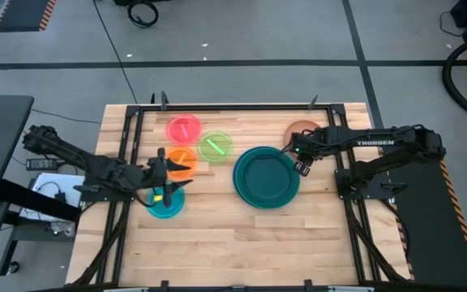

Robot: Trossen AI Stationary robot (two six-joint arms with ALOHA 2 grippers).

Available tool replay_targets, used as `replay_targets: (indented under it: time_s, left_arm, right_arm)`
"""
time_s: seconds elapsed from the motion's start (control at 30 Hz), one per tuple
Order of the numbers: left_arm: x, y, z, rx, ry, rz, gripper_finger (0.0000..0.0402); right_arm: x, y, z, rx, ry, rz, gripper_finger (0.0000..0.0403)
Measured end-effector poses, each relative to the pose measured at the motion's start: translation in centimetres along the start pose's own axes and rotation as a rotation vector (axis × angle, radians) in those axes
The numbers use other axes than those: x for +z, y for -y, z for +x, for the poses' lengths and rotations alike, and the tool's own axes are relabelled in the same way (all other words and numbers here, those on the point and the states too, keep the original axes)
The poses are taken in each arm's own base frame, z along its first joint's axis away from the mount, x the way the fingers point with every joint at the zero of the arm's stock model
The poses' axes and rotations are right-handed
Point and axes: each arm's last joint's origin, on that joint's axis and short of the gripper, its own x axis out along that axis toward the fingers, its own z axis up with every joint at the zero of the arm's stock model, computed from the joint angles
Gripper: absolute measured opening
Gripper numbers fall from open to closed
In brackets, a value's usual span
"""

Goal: Stack plastic plates
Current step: Stack the brown plate on top of the dark blue plate

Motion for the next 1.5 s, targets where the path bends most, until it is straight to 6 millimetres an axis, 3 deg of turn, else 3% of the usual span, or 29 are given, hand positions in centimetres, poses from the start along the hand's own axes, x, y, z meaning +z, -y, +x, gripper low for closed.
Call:
replay_targets:
  time_s: [0.3, 0.47, 1.0, 1.17, 1.5]
  left_arm:
    - [-0.6, -0.2, 1.3, 0.041, -0.049, -0.013, 0.0199]
    - [-0.6, -0.3, 1.4, -0.039, -0.063, -0.056, 0.0199]
    - [-0.9, -0.3, 1.4, -0.032, -0.092, -0.123, 0.0199]
    - [0.3, -0.5, 1.2, 0.030, -0.178, -0.154, 0.0193]
    - [0.3, 0.0, 2.1, 0.062, -0.246, -0.064, 0.0174]
  right_arm:
    - [0.2, 0.6, 1.0, 0.021, 0.000, 0.055, 0.0121]
    - [0.3, 0.1, 2.7, 0.006, -0.052, 0.029, 0.0121]
    - [1.2, 0.0, 7.0, -0.030, -0.220, -0.100, 0.0121]
    - [1.4, 0.2, 7.9, -0.028, -0.242, -0.122, 0.0121]
    - [1.7, 0.1, 9.6, -0.047, -0.294, -0.185, 0.0105]
